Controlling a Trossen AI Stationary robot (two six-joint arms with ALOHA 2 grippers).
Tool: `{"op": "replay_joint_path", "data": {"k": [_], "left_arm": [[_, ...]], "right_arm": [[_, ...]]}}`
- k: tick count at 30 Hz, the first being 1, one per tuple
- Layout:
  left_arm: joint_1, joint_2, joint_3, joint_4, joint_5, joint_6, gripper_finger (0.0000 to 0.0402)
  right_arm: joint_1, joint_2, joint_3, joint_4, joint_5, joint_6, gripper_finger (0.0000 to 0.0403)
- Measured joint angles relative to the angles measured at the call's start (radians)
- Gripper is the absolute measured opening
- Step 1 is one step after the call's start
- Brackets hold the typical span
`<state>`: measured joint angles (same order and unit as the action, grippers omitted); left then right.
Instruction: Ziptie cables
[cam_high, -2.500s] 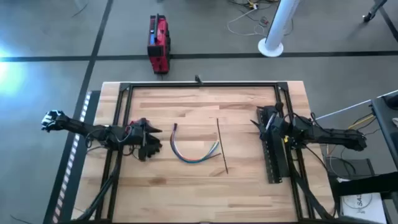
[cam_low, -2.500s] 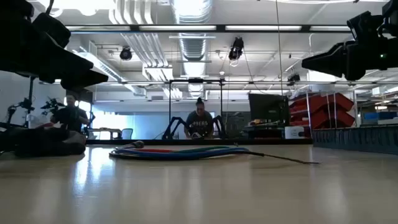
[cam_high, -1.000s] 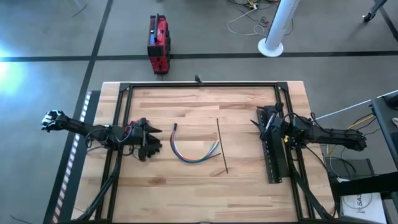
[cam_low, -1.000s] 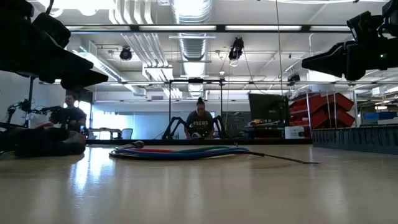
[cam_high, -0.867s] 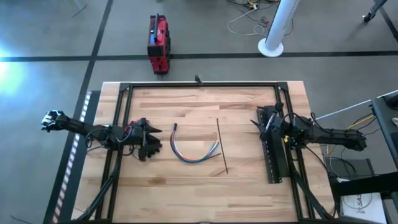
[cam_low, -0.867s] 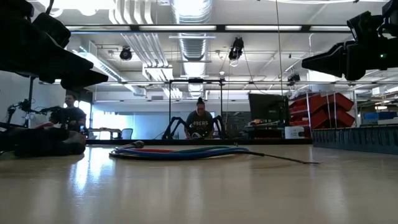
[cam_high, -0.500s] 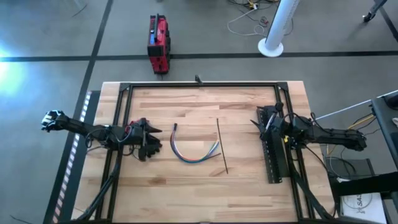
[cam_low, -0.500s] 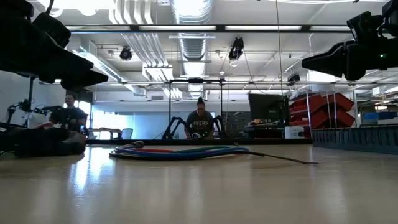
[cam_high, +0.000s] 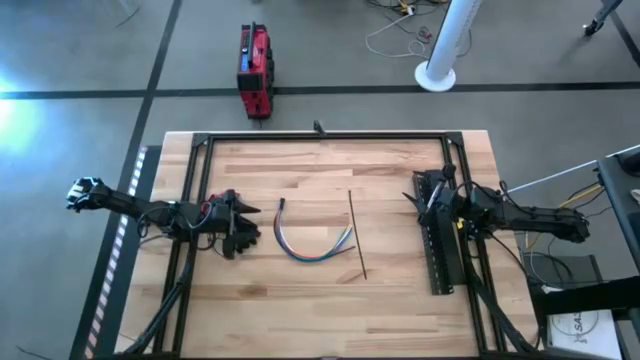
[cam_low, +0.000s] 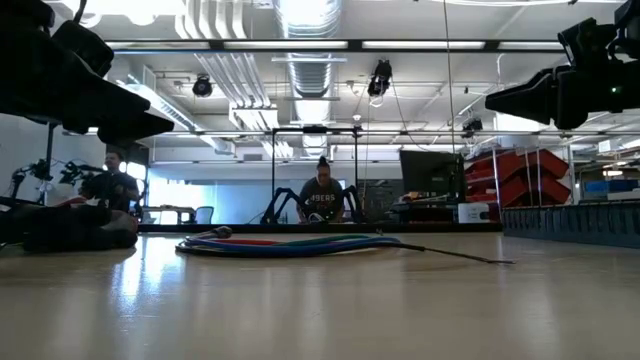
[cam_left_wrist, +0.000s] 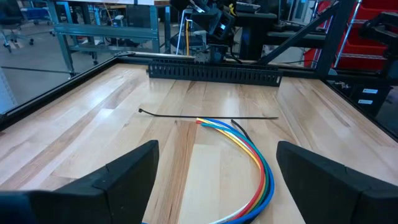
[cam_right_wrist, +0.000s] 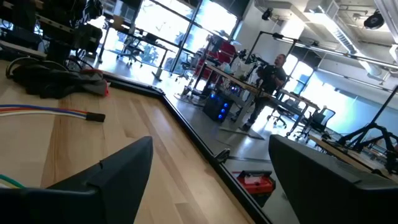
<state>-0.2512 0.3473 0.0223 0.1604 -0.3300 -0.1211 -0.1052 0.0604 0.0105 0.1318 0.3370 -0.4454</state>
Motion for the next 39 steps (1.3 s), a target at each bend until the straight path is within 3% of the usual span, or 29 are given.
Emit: {"op": "replay_joint_path", "data": {"k": [17, 24, 30, 33, 38, 39], "left_arm": [[0.0, 0.0, 0.0, 0.0, 0.0, 0.0, 0.0311], [0.0, 0.0, 0.0, 0.0, 0.0, 0.0, 0.0311], [0.0, 0.0, 0.0, 0.0, 0.0, 0.0, 0.0311], [0.0, 0.0, 0.0, 0.0, 0.0, 0.0, 0.0311], [0.0, 0.0, 0.0, 0.0, 0.0, 0.0, 0.0311], [0.0, 0.0, 0.0, 0.0, 0.0, 0.0, 0.0311]], "right_arm": [[0.0, 0.0, 0.0, 0.001, 0.001, -0.005, 0.0309], [0.0, 0.0, 0.0, 0.063, 0.004, -0.476, 0.0309], [0.0, 0.0, 0.0, 0.057, 0.002, -0.58, 0.0309], [0.0, 0.0, 0.0, 0.06, -0.058, -0.429, 0.0309], [0.0, 0.0, 0.0, 0.071, -0.357, 0.362, 0.0309], [0.0, 0.0, 0.0, 0.076, -0.389, 0.454, 0.0309]]}}
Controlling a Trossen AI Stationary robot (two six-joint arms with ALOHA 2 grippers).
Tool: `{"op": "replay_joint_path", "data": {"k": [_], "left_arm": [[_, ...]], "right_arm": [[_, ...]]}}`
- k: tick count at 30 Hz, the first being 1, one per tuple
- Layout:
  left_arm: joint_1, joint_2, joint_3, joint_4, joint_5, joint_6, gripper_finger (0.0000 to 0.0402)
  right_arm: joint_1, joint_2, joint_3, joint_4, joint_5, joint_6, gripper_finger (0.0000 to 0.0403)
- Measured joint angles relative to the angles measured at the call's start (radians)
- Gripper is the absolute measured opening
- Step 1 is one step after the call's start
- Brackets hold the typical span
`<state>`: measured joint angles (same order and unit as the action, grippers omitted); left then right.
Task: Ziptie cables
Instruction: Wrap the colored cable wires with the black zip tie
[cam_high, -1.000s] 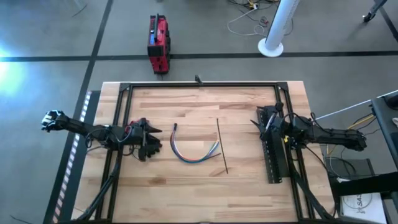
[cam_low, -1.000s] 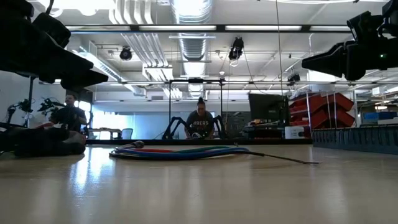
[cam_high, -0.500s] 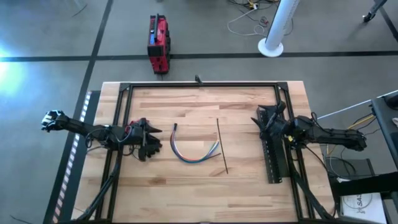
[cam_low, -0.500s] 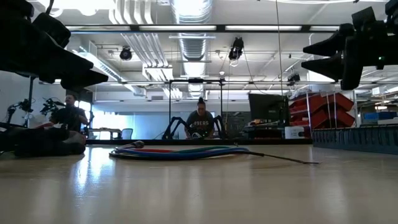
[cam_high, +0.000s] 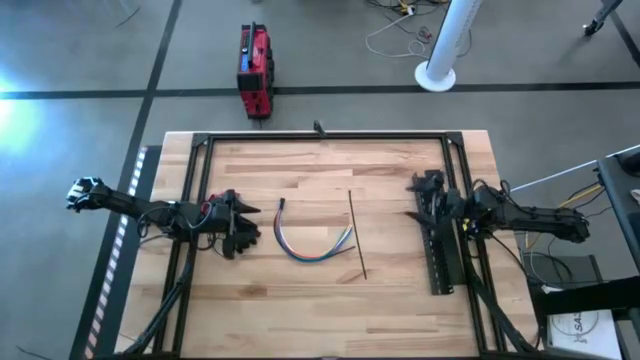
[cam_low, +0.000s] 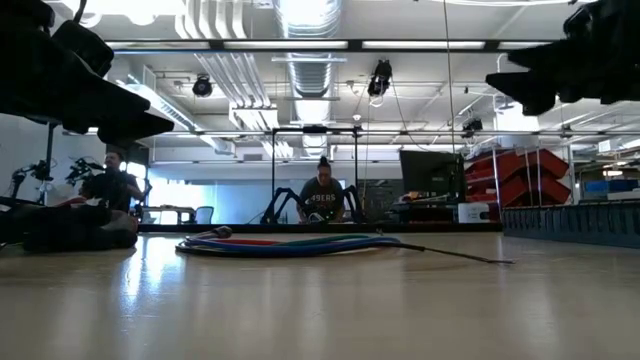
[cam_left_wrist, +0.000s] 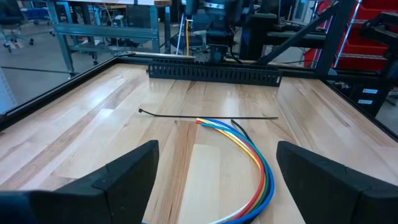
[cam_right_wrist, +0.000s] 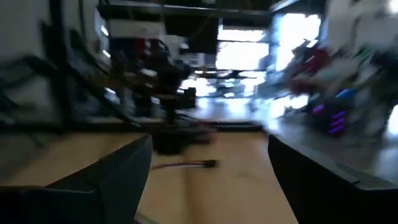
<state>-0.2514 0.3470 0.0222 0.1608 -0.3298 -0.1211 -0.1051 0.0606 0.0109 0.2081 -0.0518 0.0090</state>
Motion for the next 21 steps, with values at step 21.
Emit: {"op": "replay_joint_path", "data": {"k": [21], "left_arm": [[0.0, 0.0, 0.0, 0.004, 0.0, 0.0, 0.0311]], "right_arm": [[0.02, 0.421, 0.0, 0.495, -0.011, 0.198, 0.0309]]}}
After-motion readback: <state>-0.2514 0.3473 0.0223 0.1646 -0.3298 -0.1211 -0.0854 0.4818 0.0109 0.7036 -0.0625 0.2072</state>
